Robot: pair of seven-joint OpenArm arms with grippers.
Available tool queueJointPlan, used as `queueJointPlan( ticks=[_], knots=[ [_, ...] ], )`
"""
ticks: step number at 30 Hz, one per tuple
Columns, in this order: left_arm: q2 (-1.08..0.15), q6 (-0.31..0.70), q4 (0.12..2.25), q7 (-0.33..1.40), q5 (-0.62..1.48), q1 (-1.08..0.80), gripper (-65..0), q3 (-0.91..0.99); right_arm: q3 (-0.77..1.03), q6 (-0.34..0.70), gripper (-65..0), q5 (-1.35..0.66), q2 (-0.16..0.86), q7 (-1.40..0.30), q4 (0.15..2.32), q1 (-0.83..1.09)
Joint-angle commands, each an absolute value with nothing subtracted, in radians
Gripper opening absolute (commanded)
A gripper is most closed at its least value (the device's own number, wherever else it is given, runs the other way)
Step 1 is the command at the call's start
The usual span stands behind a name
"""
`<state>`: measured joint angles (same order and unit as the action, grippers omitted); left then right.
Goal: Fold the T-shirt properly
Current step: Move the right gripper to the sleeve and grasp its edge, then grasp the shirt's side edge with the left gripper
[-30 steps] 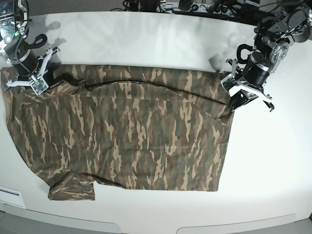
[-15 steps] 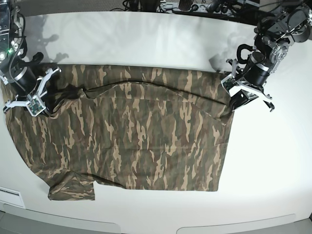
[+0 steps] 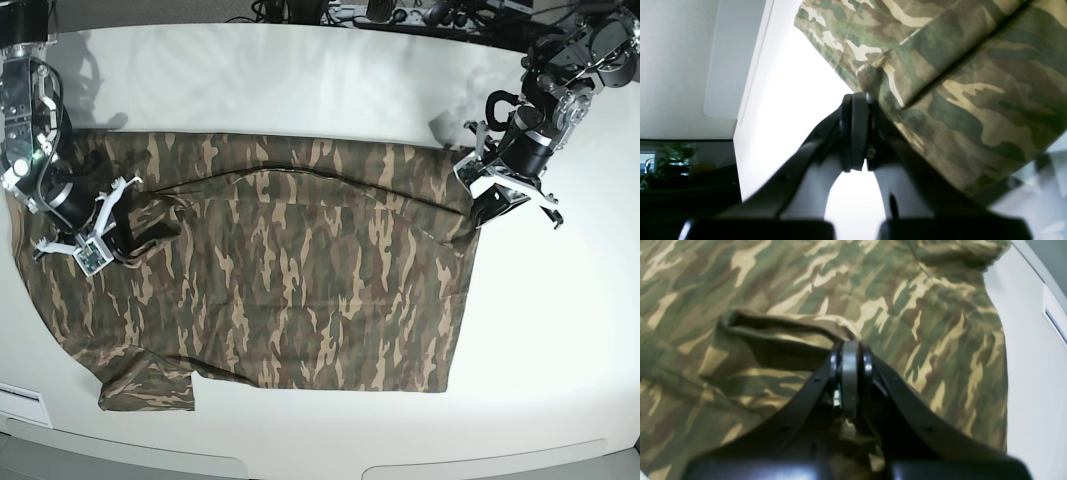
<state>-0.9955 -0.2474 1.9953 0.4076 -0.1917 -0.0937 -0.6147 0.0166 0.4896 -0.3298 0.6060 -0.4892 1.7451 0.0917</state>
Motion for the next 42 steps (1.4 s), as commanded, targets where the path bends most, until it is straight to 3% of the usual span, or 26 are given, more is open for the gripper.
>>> queueJointPlan(
  ticks=[1, 17, 27, 32, 33, 34, 38, 39, 42],
  knots=[
    [-1.014, -0.263, 2.007, 0.389, -0.205, -0.083, -65.0, -0.606, 0.02, 0.474, -65.0, -0.331, 0.627, -0.464, 1.754, 0.059],
    [-1.014, -0.263, 2.007, 0.393, -0.205, -0.083, -65.0, -0.606, 0.013, 0.233, -65.0, -0.253, 0.623, -0.509, 1.706, 0.03],
    [-1.014, -0.263, 2.007, 0.393, -0.205, -0.083, -65.0, -0.606, 0.013, 0.332, -65.0, -0.257, 0.577, -0.491, 1.634, 0.023],
    [-1.014, -0.263, 2.007, 0.393, -0.205, -0.083, -65.0, -0.606, 0.013, 0.315, -65.0, -0.241, 0.577, -0.49, 1.634, -0.026],
    [-1.014, -0.263, 2.007, 0.393, -0.205, -0.083, -65.0, -0.606, 0.013, 0.304, -63.8, -0.237, 0.577, -0.49, 1.634, -0.035],
    [-1.013, -0.263, 2.007, 0.393, -0.205, -0.083, -65.0, -0.606, 0.013, 0.294, -57.6, -0.234, 0.577, -0.49, 1.634, -0.043],
    [-1.013, -0.263, 2.007, 0.39, -0.205, -0.083, -65.0, -0.606, 0.013, 0.288, -24.3, -0.236, 0.578, -0.496, 1.633, -0.064],
    [-1.013, -0.263, 2.007, 0.389, -0.205, -0.083, -65.0, -0.606, 0.013, 0.29, -20.4, -0.253, 0.579, -0.499, 1.633, -0.065],
    [-1.014, -0.263, 2.007, 0.389, -0.205, -0.083, -65.0, -0.606, 0.013, 0.4, -19.8, -0.33, 0.579, -0.52, 1.634, -0.064]
  ],
)
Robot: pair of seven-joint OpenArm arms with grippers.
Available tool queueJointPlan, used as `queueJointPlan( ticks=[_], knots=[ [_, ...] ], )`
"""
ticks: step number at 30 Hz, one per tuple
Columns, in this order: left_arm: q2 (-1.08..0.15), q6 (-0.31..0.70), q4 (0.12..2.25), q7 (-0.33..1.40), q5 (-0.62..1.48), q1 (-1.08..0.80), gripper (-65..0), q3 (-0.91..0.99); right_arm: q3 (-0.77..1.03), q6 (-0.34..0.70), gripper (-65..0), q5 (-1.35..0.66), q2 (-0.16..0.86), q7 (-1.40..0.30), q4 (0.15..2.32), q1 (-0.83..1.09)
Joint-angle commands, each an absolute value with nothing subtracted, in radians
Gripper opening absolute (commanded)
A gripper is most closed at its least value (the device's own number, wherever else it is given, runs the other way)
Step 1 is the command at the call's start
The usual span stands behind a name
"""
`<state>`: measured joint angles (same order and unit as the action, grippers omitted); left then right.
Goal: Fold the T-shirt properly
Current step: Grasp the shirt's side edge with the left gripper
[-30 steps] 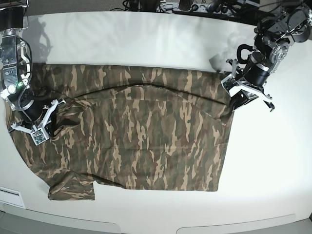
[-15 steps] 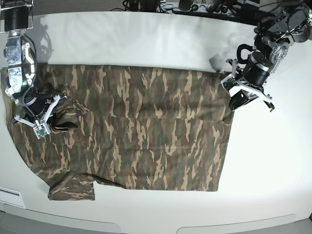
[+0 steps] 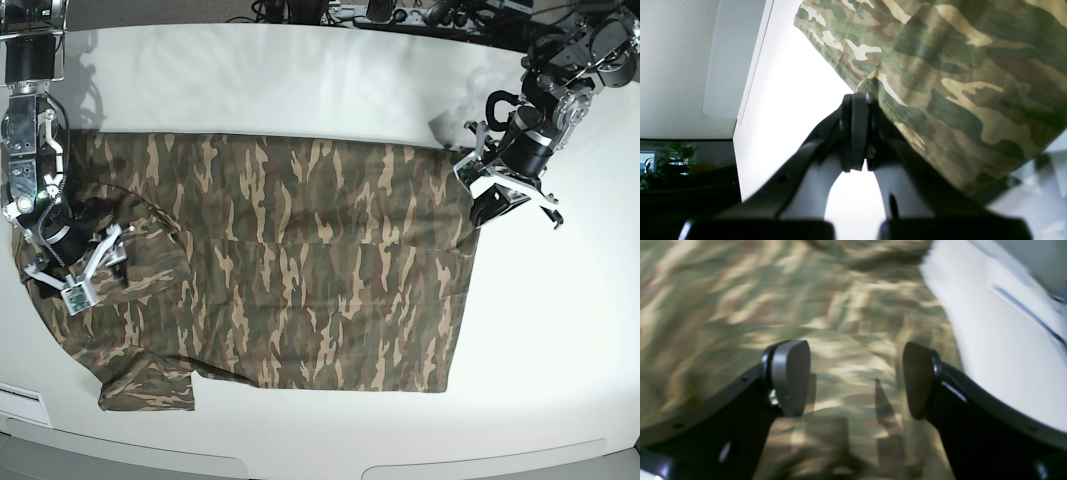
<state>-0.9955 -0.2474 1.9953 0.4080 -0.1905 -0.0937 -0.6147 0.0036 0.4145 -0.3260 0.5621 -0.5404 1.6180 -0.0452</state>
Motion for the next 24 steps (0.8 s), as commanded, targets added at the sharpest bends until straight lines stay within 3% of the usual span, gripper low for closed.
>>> queueJointPlan(
  ticks=[1, 3, 5, 6, 8, 9, 13, 17, 24],
  knots=[
    [-1.014, -0.263, 2.007, 0.389, -0.205, -0.083, -65.0, -0.606, 0.013, 0.447, -19.8, -0.344, 0.58, -0.525, 1.635, -0.064],
    [-1.014, -0.263, 2.007, 0.39, -0.205, -0.083, -65.0, -0.606, 0.013, 0.488, -20.1, -0.331, 0.58, -0.559, 1.651, -0.064],
    [-1.014, -0.263, 2.007, 0.392, -0.205, -0.083, -65.0, -0.606, 0.014, 0.435, -24.1, -0.303, 0.58, -0.628, 1.683, -0.064],
    [-1.014, -0.263, 2.007, 0.391, -0.205, -0.083, -65.0, -0.606, 0.014, 0.384, -31.2, -0.292, 0.58, -0.673, 1.702, -0.064],
    [-1.014, -0.263, 2.007, 0.367, -0.205, -0.081, -65.0, -0.606, 0.014, 0.306, -55.7, -0.284, 0.58, -0.778, 1.75, -0.064],
    [-1.013, -0.26, 2.007, 0.355, -0.204, -0.075, -65.0, -0.606, 0.014, 0.284, -65.0, -0.284, 0.58, -0.83, 1.773, -0.064],
    [-1.006, -0.189, 2.013, 0.342, -0.166, -0.009, -65.0, -0.606, 0.014, 0.297, -65.0, -0.284, 0.595, -0.885, 1.812, -0.024],
    [-1.001, -0.004, 2.012, 0.34, -0.081, 0.091, -65.0, -0.606, 0.014, 0.339, -65.0, -0.284, 0.596, -0.911, 1.812, 0.062],
    [-0.911, 0.226, 1.935, 0.367, 0.16, 0.224, -65.0, -0.606, 0.035, 0.306, -65.0, -0.254, 0.596, -0.91, 1.812, 0.159]
  ],
)
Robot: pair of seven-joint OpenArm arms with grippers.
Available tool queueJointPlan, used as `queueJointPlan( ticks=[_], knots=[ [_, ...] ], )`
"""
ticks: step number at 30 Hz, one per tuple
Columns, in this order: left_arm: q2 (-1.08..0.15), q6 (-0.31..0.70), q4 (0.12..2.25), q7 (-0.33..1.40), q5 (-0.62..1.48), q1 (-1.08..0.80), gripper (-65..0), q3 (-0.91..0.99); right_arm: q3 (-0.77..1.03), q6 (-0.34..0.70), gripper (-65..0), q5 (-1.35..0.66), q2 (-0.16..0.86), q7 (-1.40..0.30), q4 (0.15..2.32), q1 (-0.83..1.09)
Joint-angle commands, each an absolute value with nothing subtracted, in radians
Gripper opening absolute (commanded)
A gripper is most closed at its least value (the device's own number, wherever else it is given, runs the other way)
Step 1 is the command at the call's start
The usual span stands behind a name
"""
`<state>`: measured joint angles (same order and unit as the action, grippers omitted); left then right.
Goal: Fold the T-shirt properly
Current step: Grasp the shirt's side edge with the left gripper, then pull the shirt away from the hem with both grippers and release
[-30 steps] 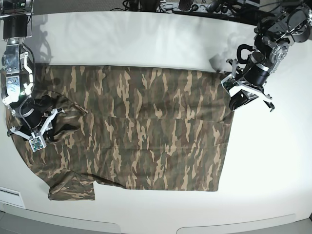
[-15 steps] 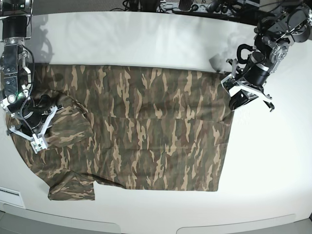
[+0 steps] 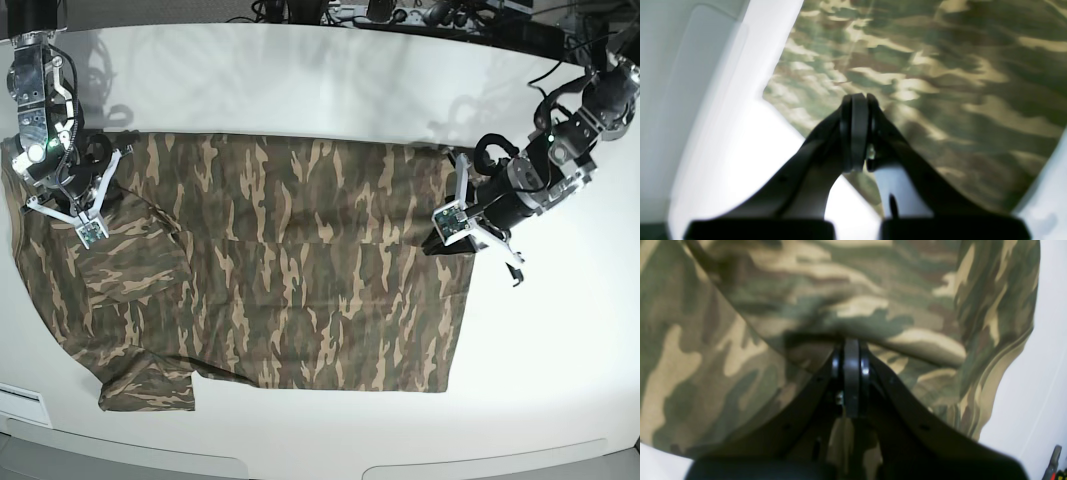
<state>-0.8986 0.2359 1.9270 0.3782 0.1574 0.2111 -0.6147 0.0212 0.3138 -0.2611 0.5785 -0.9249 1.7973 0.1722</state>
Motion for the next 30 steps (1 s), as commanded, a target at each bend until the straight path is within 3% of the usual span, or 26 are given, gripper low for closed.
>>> queueJointPlan(
  ticks=[1, 8, 21, 30],
  knots=[
    [-0.891, 0.264, 1.906, 0.37, 0.181, 0.233, -65.0, -0.606, 0.043, 0.306, -65.0, -0.253, 0.597, -0.91, 1.812, 0.161],
    [-0.762, 0.398, 1.719, 0.477, 0.233, 0.246, -65.0, -0.606, 0.115, 0.338, -65.0, -0.271, 0.596, -0.909, 1.801, 0.16],
    [-0.749, 0.405, 1.721, 0.61, 0.271, 0.184, -65.0, -0.606, 0.114, 0.425, -65.0, -0.348, 0.596, -0.877, 1.531, 0.16],
    [-0.772, 0.431, 1.782, 0.711, 0.322, 0.124, -65.0, -0.606, 0.114, 0.431, -65.0, -0.374, 0.597, -0.949, 1.57, 0.229]
  ],
)
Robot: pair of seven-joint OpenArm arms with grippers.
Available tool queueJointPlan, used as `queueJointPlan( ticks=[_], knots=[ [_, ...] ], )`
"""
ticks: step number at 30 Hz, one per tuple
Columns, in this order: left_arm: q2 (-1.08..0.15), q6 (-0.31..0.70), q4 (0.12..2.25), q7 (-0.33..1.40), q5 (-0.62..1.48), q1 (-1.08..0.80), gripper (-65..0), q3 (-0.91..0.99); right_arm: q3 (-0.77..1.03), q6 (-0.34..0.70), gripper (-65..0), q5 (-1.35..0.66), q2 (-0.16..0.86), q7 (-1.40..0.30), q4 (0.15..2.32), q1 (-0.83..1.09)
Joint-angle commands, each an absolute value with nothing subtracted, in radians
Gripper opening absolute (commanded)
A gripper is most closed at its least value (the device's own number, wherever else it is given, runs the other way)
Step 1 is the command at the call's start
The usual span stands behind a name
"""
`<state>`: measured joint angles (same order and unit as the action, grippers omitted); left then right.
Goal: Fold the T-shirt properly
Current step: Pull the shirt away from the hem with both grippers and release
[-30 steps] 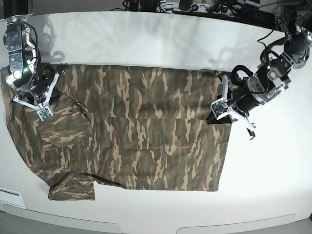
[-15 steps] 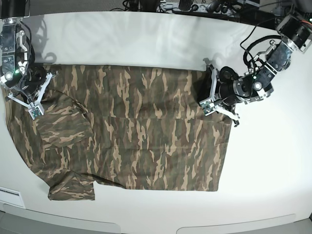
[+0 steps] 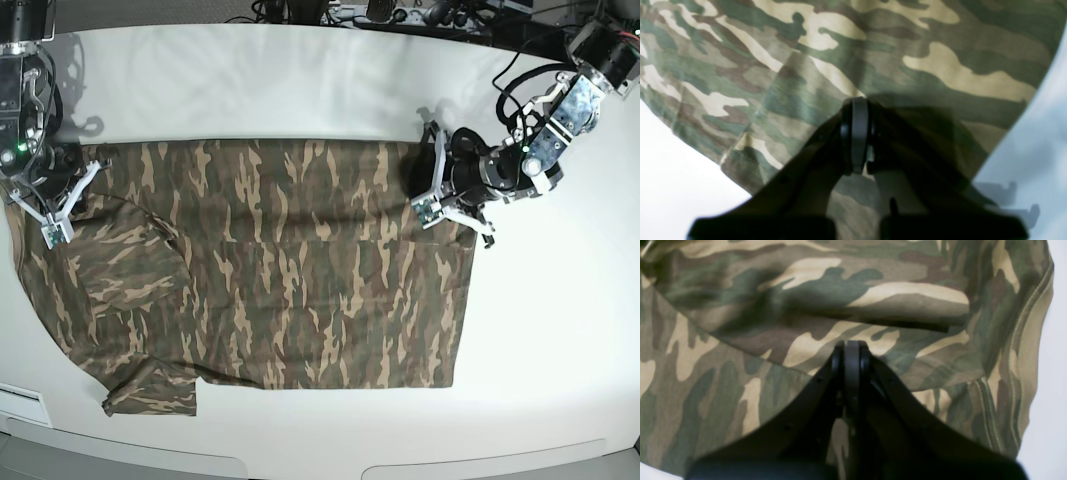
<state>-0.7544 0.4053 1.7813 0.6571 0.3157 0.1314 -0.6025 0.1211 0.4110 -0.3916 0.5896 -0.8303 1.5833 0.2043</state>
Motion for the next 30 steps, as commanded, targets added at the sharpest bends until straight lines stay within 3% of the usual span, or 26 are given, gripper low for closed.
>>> queueJointPlan(
  ticks=[1, 14, 30],
  knots=[
    [-0.785, 0.431, 1.801, 0.716, 0.327, 0.107, -65.0, -0.606, 0.114, 0.431, -65.0, -0.374, 0.597, -0.955, 1.59, 0.25],
    [-0.937, 0.408, 1.969, 0.715, 0.27, -0.065, -65.0, -0.606, 0.114, 0.383, -65.0, -0.366, 0.599, -0.965, 1.752, 0.535],
    [-0.953, 0.389, 2.083, 0.794, 0.234, -0.198, -65.0, -0.606, 0.115, 0.244, -65.0, -0.276, 0.599, -0.966, 1.931, 0.809]
  ],
)
